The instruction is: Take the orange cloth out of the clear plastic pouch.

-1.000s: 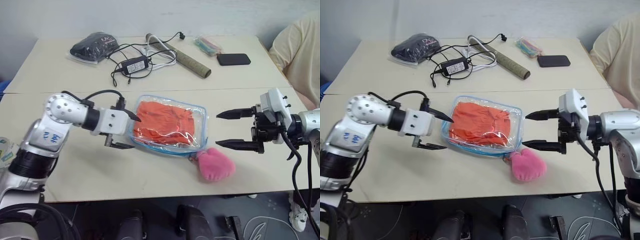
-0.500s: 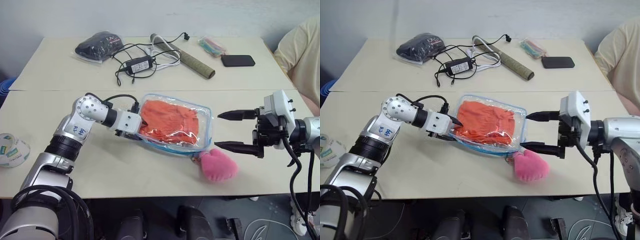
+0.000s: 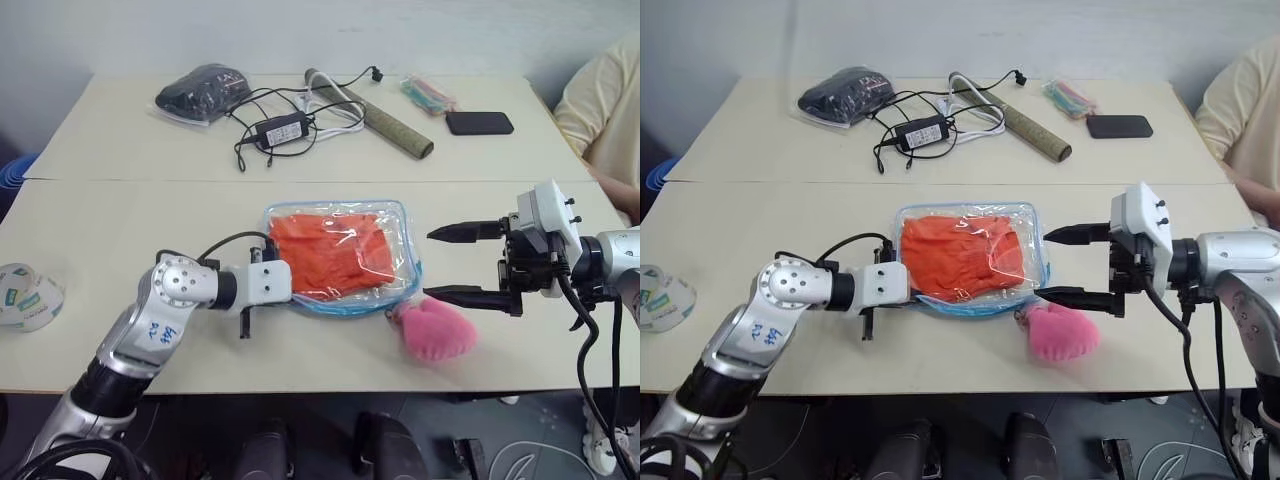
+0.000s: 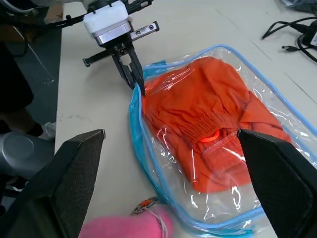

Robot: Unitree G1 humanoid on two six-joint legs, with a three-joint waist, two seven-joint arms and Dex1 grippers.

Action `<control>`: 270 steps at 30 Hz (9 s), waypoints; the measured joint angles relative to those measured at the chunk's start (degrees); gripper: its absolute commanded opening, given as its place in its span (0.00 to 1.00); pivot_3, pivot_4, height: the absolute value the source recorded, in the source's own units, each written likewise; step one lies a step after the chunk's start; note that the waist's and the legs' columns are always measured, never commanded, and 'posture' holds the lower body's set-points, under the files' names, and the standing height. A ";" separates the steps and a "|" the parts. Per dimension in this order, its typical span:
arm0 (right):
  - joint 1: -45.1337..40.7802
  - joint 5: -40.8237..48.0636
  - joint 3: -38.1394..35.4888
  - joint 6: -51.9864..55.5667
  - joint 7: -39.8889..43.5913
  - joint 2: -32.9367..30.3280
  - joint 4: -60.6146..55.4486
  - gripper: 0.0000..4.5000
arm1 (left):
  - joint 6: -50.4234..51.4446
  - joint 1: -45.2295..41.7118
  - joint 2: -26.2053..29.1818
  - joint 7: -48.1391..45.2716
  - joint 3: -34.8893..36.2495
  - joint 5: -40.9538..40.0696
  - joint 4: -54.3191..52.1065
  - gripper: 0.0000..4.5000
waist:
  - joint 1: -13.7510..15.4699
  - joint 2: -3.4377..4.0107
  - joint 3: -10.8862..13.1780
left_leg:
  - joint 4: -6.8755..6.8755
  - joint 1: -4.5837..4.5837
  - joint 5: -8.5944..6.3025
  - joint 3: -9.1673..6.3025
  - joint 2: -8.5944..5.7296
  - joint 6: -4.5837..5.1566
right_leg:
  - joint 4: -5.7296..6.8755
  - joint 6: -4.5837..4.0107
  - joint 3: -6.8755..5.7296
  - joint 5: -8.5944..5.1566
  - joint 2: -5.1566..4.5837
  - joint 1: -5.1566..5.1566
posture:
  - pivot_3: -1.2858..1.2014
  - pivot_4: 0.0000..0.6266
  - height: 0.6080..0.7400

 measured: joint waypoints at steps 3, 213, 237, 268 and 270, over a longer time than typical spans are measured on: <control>-0.53 -0.42 0.82 -0.72 1.21 0.00 1.17 1.00 | -2.80 0.39 2.67 0.98 0.03 0.31 -1.12 0.00 | -0.03 0.00 0.00 | 0.02 0.01 0.00 -0.02 0.01 0.00 | -0.01 -0.03 0.00 0.02 -0.01 0.00 | 0.52 0.24 1.00; 8.99 -15.92 8.06 -28.10 0.34 3.89 10.83 1.00 | -0.88 21.96 22.15 -4.72 37.42 -33.61 8.40 0.99 | -1.45 0.11 0.03 | -0.52 1.01 -0.26 0.26 0.63 -0.08 | -0.71 -0.15 0.20 0.10 0.25 0.79 | 0.52 0.24 1.00; 11.94 6.48 0.17 1.46 -16.73 5.99 -9.97 1.00 | -34.77 -11.04 3.72 -1.06 -4.93 -3.52 22.45 0.68 | -0.63 0.15 0.01 | -0.49 0.90 -0.30 0.38 0.19 0.02 | -0.74 -0.07 0.28 0.16 0.33 0.73 | 0.52 0.24 1.00; 6.26 -39.83 25.21 -27.79 -25.49 14.23 0.08 0.09 | -1.07 -6.90 -7.19 8.70 6.14 -21.86 7.88 0.00 | -0.30 0.10 -0.02 | -0.42 0.93 -0.26 0.30 0.19 0.01 | -0.73 -0.03 0.24 0.18 0.31 0.79 | 0.52 0.24 1.00; 5.64 -44.26 25.82 -31.04 -28.48 15.69 2.43 0.19 | -0.54 -6.77 -7.32 9.21 6.09 -21.91 7.65 0.00 | -0.22 0.10 -0.02 | -0.42 0.91 -0.26 0.30 0.18 0.01 | -0.74 -0.03 0.23 0.18 0.30 0.80 | 0.52 0.24 1.00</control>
